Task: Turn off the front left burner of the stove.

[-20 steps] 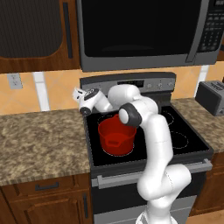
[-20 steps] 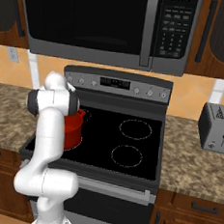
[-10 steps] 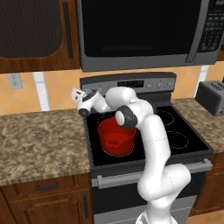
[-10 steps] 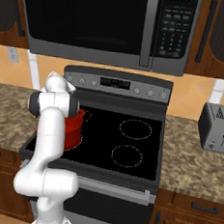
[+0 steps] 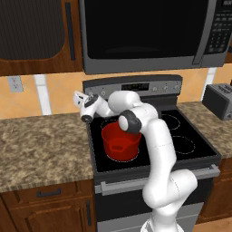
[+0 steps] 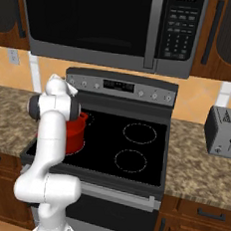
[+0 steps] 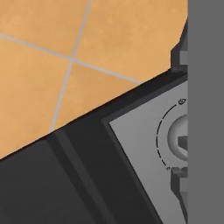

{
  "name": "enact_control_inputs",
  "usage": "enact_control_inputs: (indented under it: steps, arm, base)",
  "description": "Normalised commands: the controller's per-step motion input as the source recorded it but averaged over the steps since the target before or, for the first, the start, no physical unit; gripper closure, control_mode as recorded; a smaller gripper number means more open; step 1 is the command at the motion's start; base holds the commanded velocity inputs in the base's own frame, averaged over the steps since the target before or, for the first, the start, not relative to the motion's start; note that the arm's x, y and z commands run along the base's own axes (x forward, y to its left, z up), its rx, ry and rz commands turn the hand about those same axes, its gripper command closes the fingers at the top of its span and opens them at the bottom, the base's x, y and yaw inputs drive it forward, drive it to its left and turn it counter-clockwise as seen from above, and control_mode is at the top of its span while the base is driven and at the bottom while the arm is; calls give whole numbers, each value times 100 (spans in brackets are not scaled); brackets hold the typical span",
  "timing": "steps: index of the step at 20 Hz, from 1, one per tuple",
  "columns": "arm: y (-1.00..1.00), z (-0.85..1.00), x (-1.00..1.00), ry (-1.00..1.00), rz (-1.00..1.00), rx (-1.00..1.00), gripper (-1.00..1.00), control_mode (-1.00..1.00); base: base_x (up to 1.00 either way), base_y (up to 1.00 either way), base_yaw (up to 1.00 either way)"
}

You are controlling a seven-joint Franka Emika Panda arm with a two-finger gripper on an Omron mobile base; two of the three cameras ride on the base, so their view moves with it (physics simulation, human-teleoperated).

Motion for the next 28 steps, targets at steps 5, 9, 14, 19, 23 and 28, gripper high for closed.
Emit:
enact_control_inputs:
  steps: [5,9,14,19,23,28]
  arm:
    - [-10,16,-17,-18,0,0,-100,-100]
    - [-7,9,2,-6,0,0,-100,-100]
    - [-4,-3,30,0,0,2,-100,-100]
    - [-1,-4,31,0,0,3,-100,-100]
    - [0,-5,31,0,3,6,-100,-100]
    - [-7,-7,33,0,5,6,100,-100]
  base:
    - [0,0,0]
    - [0,0,0]
    - [0,0,0]
    - [0,0,0]
    - [0,0,0]
    - [0,0,0]
